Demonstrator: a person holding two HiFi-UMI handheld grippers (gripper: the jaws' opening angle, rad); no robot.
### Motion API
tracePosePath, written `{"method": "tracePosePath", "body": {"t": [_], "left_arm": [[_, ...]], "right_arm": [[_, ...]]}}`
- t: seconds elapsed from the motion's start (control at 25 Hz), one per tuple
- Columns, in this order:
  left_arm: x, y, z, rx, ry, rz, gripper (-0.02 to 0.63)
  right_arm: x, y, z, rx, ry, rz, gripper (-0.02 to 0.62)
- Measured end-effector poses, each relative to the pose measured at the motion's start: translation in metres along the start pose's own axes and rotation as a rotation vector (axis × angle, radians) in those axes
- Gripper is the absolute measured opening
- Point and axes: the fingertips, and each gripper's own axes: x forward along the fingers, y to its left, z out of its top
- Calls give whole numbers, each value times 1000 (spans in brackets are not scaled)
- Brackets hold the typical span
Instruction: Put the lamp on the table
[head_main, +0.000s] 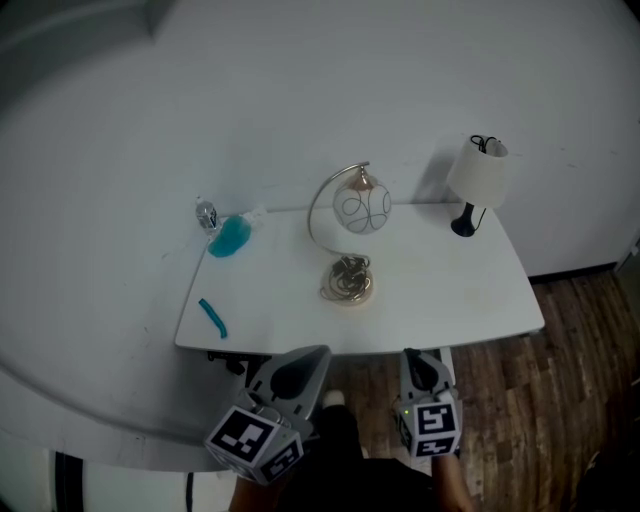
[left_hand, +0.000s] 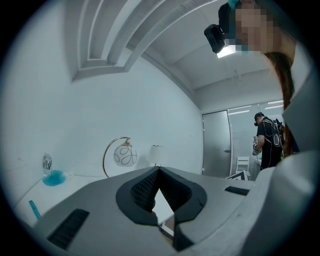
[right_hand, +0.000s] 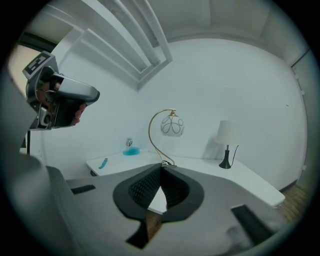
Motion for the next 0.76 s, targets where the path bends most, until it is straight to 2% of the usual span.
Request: {"method": "tracePosePath", "body": {"t": [0.76], "left_arm": [[14, -3, -6, 28, 27, -11, 8]], "right_arm": [[6, -12, -3, 12, -12, -27, -3]]}}
